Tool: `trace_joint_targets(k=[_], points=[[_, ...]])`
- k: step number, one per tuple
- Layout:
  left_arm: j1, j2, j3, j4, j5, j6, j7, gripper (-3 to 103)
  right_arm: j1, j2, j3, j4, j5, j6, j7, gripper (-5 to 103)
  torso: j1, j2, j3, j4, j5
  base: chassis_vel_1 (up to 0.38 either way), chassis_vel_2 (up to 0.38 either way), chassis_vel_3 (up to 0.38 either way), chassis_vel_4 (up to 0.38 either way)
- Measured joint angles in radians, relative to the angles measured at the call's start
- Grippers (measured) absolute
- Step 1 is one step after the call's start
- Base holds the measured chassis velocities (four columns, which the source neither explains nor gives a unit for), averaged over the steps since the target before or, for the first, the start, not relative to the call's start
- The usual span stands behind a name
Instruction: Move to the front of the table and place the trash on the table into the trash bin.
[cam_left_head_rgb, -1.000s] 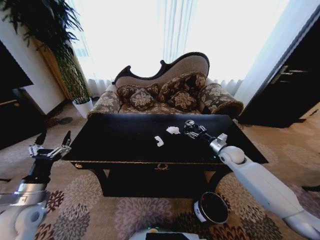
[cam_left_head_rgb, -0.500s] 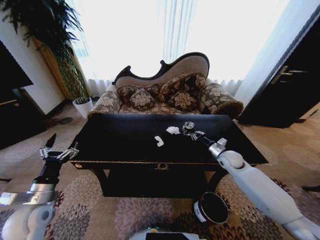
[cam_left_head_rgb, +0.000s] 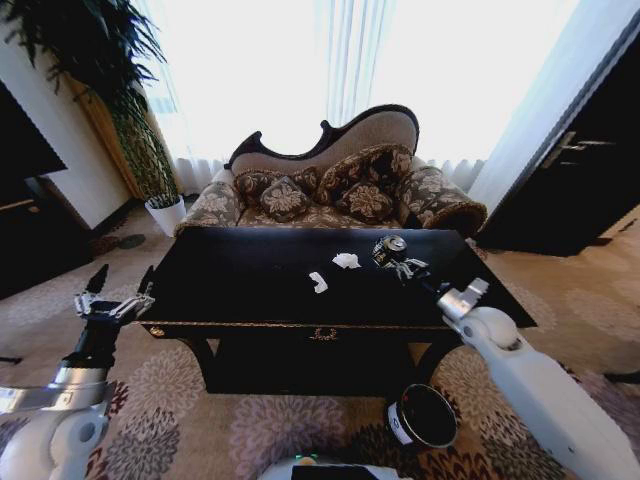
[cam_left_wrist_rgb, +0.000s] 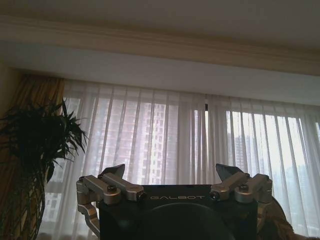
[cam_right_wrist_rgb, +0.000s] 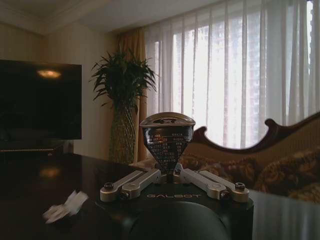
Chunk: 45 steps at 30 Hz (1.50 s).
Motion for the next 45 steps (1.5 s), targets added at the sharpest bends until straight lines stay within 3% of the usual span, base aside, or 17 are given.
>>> trace_joint_targets(k=[3,4,5,7,14,16,19,24,28,35,38,39,45], points=[[0.002,0.002,-0.010,-0.007,-0.010,0.000,0.000,100,-0.099,0.026,0.085,0.056,-0.023,-0.034,-0.010,0,0.000,0.000,0.000,-0.0004,0.0002,0.000,0.000,0.000,0.000],[0.001,0.006,-0.017,-0.011,-0.017,-0.001,0.000,100,-0.179,0.053,0.176,0.115,-0.053,-0.080,-0.027,0,0.000,0.000,0.000,-0.0004,0.0001,0.000,0.000,0.000,0.000],[0.001,0.006,-0.017,-0.011,-0.017,-0.001,0.000,100,-0.179,0.053,0.176,0.115,-0.053,-0.080,-0.027,0,0.000,0.000,0.000,-0.0004,0.0001,0.000,0.000,0.000,0.000],[0.001,0.003,-0.015,-0.019,-0.020,-0.001,0.000,100,-0.242,0.084,0.283,0.179,-0.095,-0.138,-0.095,0,0.000,0.000,0.000,-0.0006,0.0000,0.000,0.000,0.000,0.000],[0.006,-0.010,-0.004,-0.035,-0.018,-0.004,0.000,100,-0.302,0.127,0.413,0.244,-0.156,-0.183,-0.195,0,0.000,0.000,0.000,-0.0001,-0.0002,0.000,0.000,0.000,0.000],[0.008,-0.007,-0.009,-0.043,-0.024,-0.004,0.000,100,-0.313,0.159,0.492,0.245,-0.197,-0.224,-0.291,0,0.000,0.000,0.000,-0.0003,-0.0001,0.000,0.000,0.000,0.000],[0.005,-0.001,-0.014,-0.042,-0.030,-0.004,0.000,100,-0.303,0.212,0.555,0.221,-0.208,-0.257,-0.338,0,0.000,0.000,0.000,0.0000,0.0002,0.000,0.000,0.000,0.000],[0.000,0.000,-0.009,-0.038,-0.030,-0.003,-0.001,100,-0.314,0.242,0.603,0.177,-0.214,-0.253,-0.354,0,0.000,0.000,0.000,-0.0001,0.0000,0.000,0.000,0.000,0.000],[-0.008,-0.008,0.007,-0.034,-0.027,0.000,-0.001,100,-0.335,0.264,0.706,0.066,-0.224,-0.226,-0.363,0,0.000,0.000,0.000,-0.0003,0.0002,0.000,0.000,0.000,0.000],[-0.006,-0.016,-0.005,-0.033,-0.028,0.000,-0.001,100,-0.362,0.244,0.804,-0.085,-0.194,-0.183,-0.405,0,0.000,0.000,0.000,-0.0003,0.0000,0.000,0.000,0.000,0.000],[-0.004,-0.026,-0.011,-0.035,-0.028,0.000,-0.001,100,-0.367,0.224,0.825,-0.153,-0.189,-0.146,-0.475,0,0.000,0.000,0.000,-0.0003,0.0002,0.000,0.000,0.000,0.000],[-0.004,-0.026,-0.011,-0.035,-0.028,0.000,-0.001,100,-0.367,0.224,0.825,-0.153,-0.189,-0.146,-0.475,0,0.000,0.000,0.000,-0.0003,0.0002,0.000,0.000,0.000,0.000],[0.002,-0.036,-0.004,-0.044,-0.019,0.002,-0.001,100,-0.353,0.198,0.860,-0.257,-0.143,-0.143,-0.642,0,0.000,0.000,0.000,-0.0001,0.0001,0.000,0.000,0.000,0.000]])
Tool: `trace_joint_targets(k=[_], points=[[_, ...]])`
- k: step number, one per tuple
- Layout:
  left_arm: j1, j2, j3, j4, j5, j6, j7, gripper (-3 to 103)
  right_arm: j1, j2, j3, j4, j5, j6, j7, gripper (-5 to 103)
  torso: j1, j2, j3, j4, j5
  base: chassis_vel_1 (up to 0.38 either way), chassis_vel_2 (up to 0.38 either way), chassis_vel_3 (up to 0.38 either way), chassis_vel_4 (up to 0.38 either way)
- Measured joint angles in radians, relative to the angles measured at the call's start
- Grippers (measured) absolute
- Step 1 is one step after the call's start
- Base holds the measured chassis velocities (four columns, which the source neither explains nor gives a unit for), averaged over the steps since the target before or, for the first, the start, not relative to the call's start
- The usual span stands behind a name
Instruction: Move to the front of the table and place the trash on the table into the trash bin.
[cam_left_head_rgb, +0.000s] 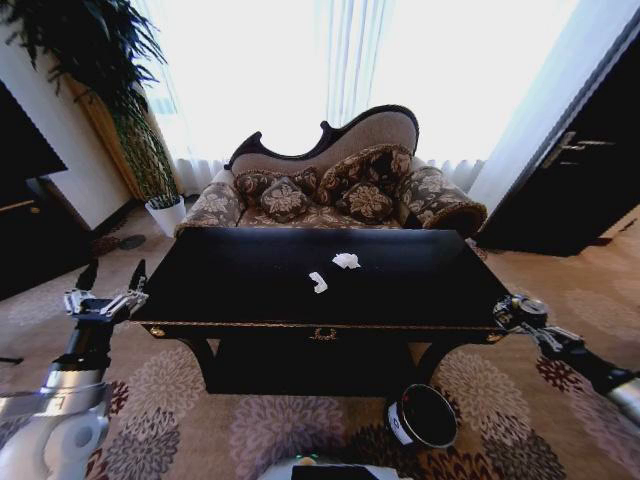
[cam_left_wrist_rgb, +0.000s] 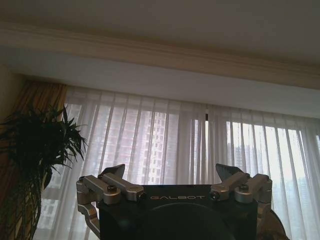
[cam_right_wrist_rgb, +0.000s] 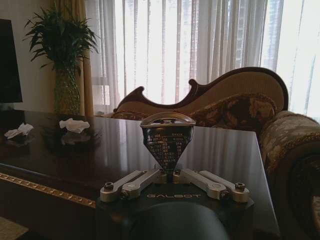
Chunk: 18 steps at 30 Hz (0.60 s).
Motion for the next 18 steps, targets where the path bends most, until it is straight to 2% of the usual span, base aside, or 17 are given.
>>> trace_joint_targets(k=[1,3,5,6,8,9,12,13,18], points=[[0.000,0.000,0.000,0.000,0.000,0.000,0.000,100,0.000,0.000,0.000,0.000,0.000,0.000,0.000,0,0.000,0.000,0.000,0.0000,0.0000,0.000,0.000,0.000,0.000],[0.000,0.005,-0.005,0.001,-0.002,0.000,0.000,100,0.003,-0.008,0.015,-0.029,-0.004,0.005,-0.033,0,0.000,0.000,0.000,0.0001,-0.0001,0.000,0.000,0.000,0.000],[-0.001,0.010,-0.007,0.003,-0.004,0.001,0.000,100,-0.004,-0.012,0.040,-0.077,-0.016,0.034,-0.099,0,0.000,0.000,0.000,0.0001,-0.0002,0.000,0.000,0.000,0.000],[-0.001,0.010,-0.007,0.003,-0.004,0.001,0.000,100,-0.004,-0.012,0.040,-0.077,-0.016,0.034,-0.099,0,0.000,0.000,0.000,0.0001,-0.0002,0.000,0.000,0.000,0.000],[-0.002,0.010,-0.007,0.006,-0.005,0.001,0.000,100,-0.015,-0.012,0.050,-0.114,-0.029,0.067,-0.159,0,0.000,0.000,0.000,-0.0002,-0.0001,0.000,0.000,0.000,0.000],[-0.002,0.007,-0.006,0.007,-0.005,0.001,0.000,100,-0.021,-0.012,0.053,-0.149,-0.046,0.104,-0.218,0,0.000,0.000,0.000,-0.0003,-0.0002,0.000,0.000,0.000,0.000],[-0.001,0.003,-0.006,0.007,-0.005,0.001,0.000,100,-0.022,-0.013,0.044,-0.185,-0.068,0.138,-0.250,0,0.000,0.000,0.000,-0.0003,-0.0003,0.000,0.000,0.000,0.000],[0.001,-0.001,-0.006,0.003,-0.005,0.001,0.000,100,-0.021,-0.011,0.020,-0.210,-0.088,0.161,-0.251,0,0.000,0.000,0.000,-0.0003,-0.0002,0.000,0.000,0.000,0.000],[0.008,-0.012,-0.012,-0.009,-0.007,0.001,0.000,100,0.001,0.008,-0.041,-0.245,-0.124,0.188,-0.235,0,0.000,0.000,0.000,0.0000,0.0000,0.000,0.000,0.000,0.000]])
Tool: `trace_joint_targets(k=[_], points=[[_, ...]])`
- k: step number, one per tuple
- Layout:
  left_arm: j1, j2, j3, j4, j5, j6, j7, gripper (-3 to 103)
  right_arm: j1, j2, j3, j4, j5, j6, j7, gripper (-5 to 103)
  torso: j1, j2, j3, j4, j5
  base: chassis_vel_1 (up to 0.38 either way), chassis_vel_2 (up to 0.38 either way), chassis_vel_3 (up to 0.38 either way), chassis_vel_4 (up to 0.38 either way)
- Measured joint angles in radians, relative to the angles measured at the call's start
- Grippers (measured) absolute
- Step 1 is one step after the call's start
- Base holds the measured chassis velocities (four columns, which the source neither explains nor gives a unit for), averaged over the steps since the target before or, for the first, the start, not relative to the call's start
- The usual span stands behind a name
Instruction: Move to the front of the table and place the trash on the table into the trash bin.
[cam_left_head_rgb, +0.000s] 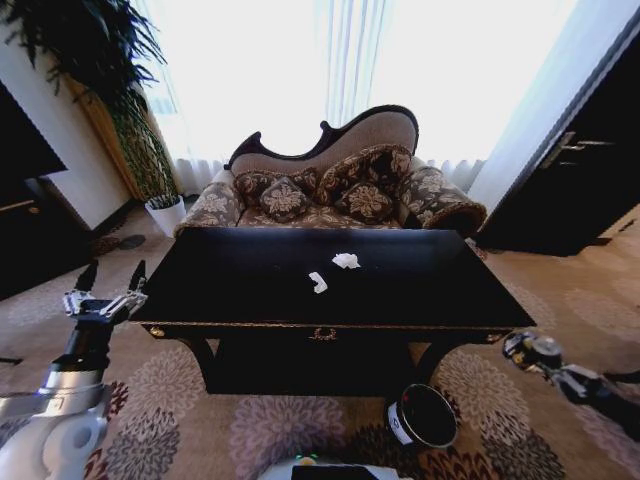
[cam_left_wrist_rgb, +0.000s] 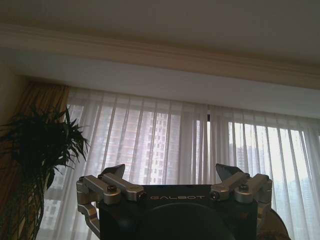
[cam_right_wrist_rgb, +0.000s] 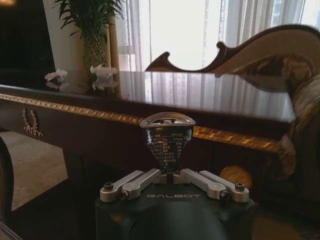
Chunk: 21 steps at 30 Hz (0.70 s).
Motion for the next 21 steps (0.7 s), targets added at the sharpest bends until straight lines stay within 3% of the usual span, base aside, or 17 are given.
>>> trace_joint_targets(k=[7,11,15,21], points=[[-0.006,0.021,0.001,0.039,0.003,0.006,-0.005,100,0.053,0.046,-0.081,0.033,-0.026,0.007,0.033,0,0.000,0.000,0.000,0.0000,-0.0005,0.000,0.000,0.000,0.000],[0.003,0.006,0.009,0.048,0.003,0.006,-0.008,100,0.078,0.058,-0.146,-0.006,-0.087,0.034,0.086,0,0.000,0.000,0.000,0.0003,-0.0004,0.000,0.000,0.000,0.000],[-0.001,0.007,0.003,0.059,0.005,0.006,-0.010,100,0.118,0.067,-0.239,-0.109,-0.244,0.084,0.139,0,0.000,0.000,0.000,-0.0002,-0.0001,0.000,0.000,0.000,0.000],[0.008,-0.009,0.007,0.056,0.019,0.003,-0.013,100,0.149,0.098,-0.325,-0.168,-0.328,0.110,0.203,0,0.000,0.000,0.000,0.0001,-0.0003,0.000,0.000,0.000,0.000]])
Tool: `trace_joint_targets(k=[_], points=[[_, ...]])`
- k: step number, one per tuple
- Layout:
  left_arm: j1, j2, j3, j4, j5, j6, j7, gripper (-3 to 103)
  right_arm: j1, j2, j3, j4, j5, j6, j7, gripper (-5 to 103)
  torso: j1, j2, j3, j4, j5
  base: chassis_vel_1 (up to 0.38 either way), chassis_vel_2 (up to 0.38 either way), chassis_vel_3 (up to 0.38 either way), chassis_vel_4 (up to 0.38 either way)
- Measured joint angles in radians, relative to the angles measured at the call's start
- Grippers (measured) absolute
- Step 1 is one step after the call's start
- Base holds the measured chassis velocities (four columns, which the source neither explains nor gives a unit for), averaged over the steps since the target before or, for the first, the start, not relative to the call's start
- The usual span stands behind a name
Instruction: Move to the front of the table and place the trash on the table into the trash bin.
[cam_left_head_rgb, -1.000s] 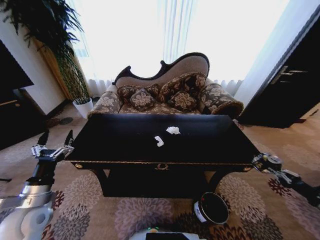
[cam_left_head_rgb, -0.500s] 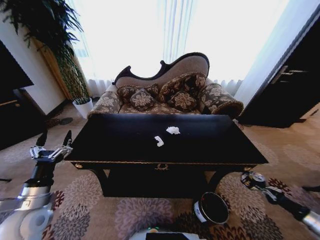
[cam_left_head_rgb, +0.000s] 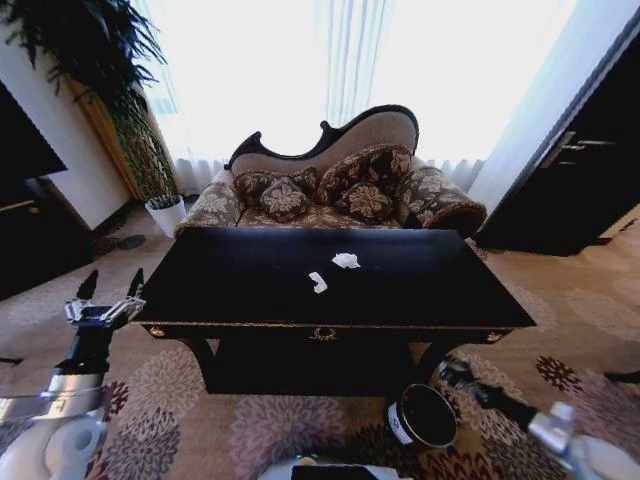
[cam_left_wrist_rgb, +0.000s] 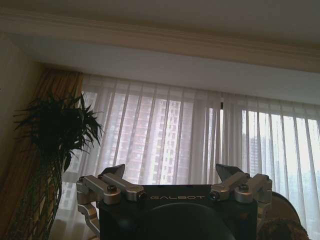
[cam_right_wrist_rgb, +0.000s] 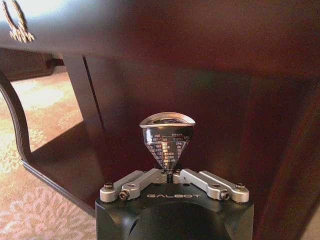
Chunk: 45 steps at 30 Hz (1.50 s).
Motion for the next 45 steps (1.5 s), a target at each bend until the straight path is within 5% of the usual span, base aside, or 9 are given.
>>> trace_joint_targets(k=[9,13,16,27,40,45], points=[[0.012,0.025,-0.058,-0.005,-0.020,0.004,-0.005,100,0.076,-0.020,-0.076,-0.148,-0.137,-0.024,0.173,0,0.000,0.000,0.000,-0.0001,-0.0004,0.000,0.000,0.000,0.000],[0.014,0.031,-0.077,-0.012,-0.033,0.005,-0.009,100,0.124,-0.034,-0.137,-0.247,-0.222,-0.019,0.373,0,0.000,0.000,0.000,0.0000,0.0000,0.000,0.000,0.000,0.000],[0.016,0.026,-0.074,-0.021,-0.032,0.007,-0.009,100,0.142,-0.035,-0.164,-0.304,-0.253,-0.026,0.426,0,0.000,0.000,0.000,0.0000,0.0004,0.000,0.000,0.000,0.000],[0.009,0.022,-0.065,-0.017,-0.026,0.012,-0.009,100,0.167,-0.012,-0.227,-0.453,-0.192,-0.085,0.475,0,0.000,0.000,0.000,-0.0003,0.0002,0.000,0.000,0.000,0.000],[0.004,0.039,-0.067,-0.004,-0.035,0.007,-0.008,100,0.139,0.045,-0.250,-0.412,-0.172,-0.104,0.531,1,0.000,0.000,0.000,-0.0004,0.0002,0.000,0.000,0.000,0.000],[-0.004,0.041,-0.059,0.005,-0.037,0.004,-0.007,100,0.127,0.057,-0.247,-0.385,-0.174,-0.104,0.526,22,0.000,0.000,0.000,-0.0001,-0.0001,0.000,0.000,0.000,0.000]])
